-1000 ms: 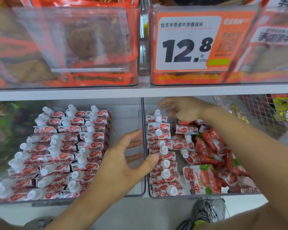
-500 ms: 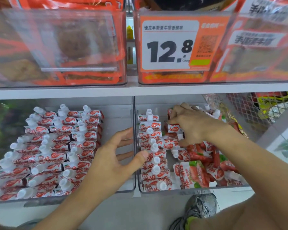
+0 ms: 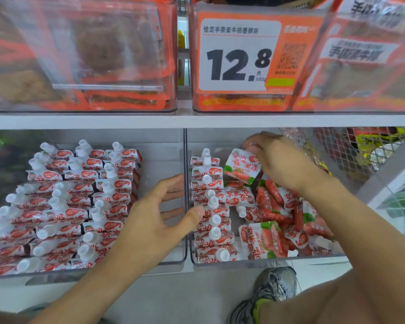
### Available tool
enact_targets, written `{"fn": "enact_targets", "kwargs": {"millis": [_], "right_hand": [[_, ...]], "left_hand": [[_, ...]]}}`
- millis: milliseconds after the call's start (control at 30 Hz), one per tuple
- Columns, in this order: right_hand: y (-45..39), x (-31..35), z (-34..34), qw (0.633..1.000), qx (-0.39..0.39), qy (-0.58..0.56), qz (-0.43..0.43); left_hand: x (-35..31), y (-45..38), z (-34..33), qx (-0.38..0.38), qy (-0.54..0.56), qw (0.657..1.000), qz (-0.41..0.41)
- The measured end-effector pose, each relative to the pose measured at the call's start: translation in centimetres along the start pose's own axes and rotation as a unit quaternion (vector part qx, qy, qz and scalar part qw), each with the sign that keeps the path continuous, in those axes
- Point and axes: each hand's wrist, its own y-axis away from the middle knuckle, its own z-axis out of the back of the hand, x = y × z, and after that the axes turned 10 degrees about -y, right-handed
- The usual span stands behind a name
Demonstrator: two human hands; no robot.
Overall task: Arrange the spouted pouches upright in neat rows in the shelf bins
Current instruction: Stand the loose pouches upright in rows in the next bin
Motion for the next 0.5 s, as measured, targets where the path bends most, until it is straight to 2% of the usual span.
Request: {"fn": "enact_targets", "kwargs": {"millis": [100, 200, 267, 333, 400, 433, 500], "right_hand": [[-0.8, 0.5, 0.2, 0.990, -0.142, 0.015, -0.015], [-1.9, 1.0, -0.9, 0.980, -0.186, 0.067, -0.021], [-2.8, 1.0, -2.0, 0.988, -0.151, 0.032, 0.005], [-3.3, 1.0, -3.1, 0.995, -0.036, -0.086, 0.017], [-3.4, 1.3, -3.9, 0.983, 0.086, -0.159, -0.028], [-3.5, 1.1, -4.2, 0.982, 0.101, -0.151, -0.045], [-3.9, 0.6, -4.6, 0.987, 0.078, -0.116, -0.078]], "left_hand": [[-0.2, 0.1, 0.0, 0.001, 0.001, 1.000, 0.000], [-0.4, 0.1, -0.1, 0.000, 0.005, 1.000, 0.004], [-0.5, 0.1, -0.1, -0.003, 0.006, 1.000, 0.003], [-0.6, 0.1, -0.1, -0.003, 0.005, 1.000, 0.001], [-0.6, 0.1, -0.1, -0.001, 0.005, 1.000, -0.003], [-0.5, 0.1, 0.0, 0.000, 0.003, 1.000, -0.004], [-0.4, 0.1, 0.0, 0.000, -0.004, 1.000, -0.006]]}}
